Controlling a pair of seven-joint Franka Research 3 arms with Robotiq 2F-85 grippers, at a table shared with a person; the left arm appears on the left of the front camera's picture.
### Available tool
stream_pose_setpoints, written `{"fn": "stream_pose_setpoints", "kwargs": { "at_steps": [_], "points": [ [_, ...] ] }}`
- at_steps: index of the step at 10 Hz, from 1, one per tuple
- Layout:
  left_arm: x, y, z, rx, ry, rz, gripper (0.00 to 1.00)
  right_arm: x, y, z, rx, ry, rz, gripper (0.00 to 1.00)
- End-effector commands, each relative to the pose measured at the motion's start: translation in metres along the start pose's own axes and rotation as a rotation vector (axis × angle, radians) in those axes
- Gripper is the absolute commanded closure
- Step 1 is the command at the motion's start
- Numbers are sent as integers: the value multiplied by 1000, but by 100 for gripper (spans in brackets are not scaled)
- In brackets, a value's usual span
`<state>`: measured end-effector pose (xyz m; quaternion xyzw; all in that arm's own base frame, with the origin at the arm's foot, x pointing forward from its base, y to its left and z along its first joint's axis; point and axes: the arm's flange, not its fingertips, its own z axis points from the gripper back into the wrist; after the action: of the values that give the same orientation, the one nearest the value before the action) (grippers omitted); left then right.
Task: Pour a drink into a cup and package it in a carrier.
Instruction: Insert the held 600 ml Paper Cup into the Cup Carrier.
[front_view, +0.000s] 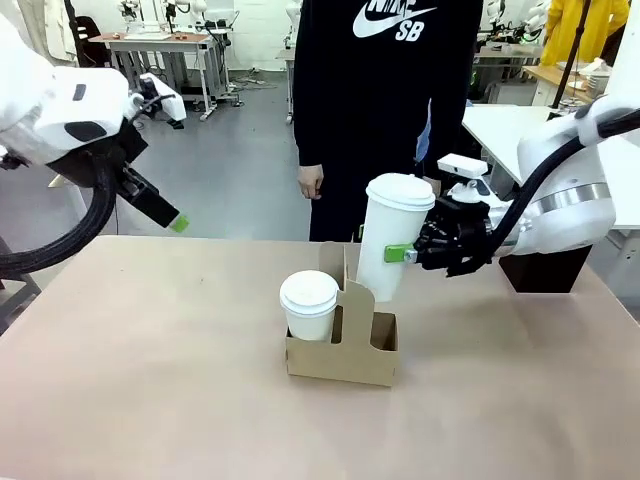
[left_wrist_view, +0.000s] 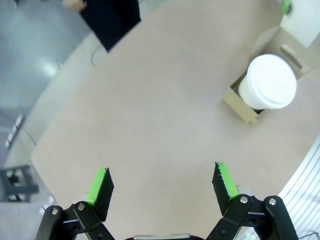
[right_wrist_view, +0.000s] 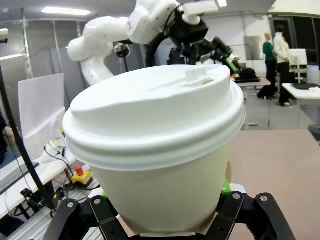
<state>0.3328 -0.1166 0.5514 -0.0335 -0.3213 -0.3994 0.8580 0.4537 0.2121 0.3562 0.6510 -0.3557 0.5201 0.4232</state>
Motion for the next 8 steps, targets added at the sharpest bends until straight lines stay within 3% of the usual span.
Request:
{"fn": "stream_pose_setpoints", "kwargs": {
  "at_steps": [1,2,3,8],
  "points": [
    [-48,-14,-16,-51,-51,-96,0,-12,2,-10,25,21,19,19],
    [-48,-13,-18,-78,-35,-88,0,-21,5,-13,22,23,11,19],
    [0,3,0,-15,-24,-47,0,-30,7,-14,22,31,4,19],
    [0,3,0,-15,-24,-47,0,-65,10,-16,9,73,25,19]
  ]
}}
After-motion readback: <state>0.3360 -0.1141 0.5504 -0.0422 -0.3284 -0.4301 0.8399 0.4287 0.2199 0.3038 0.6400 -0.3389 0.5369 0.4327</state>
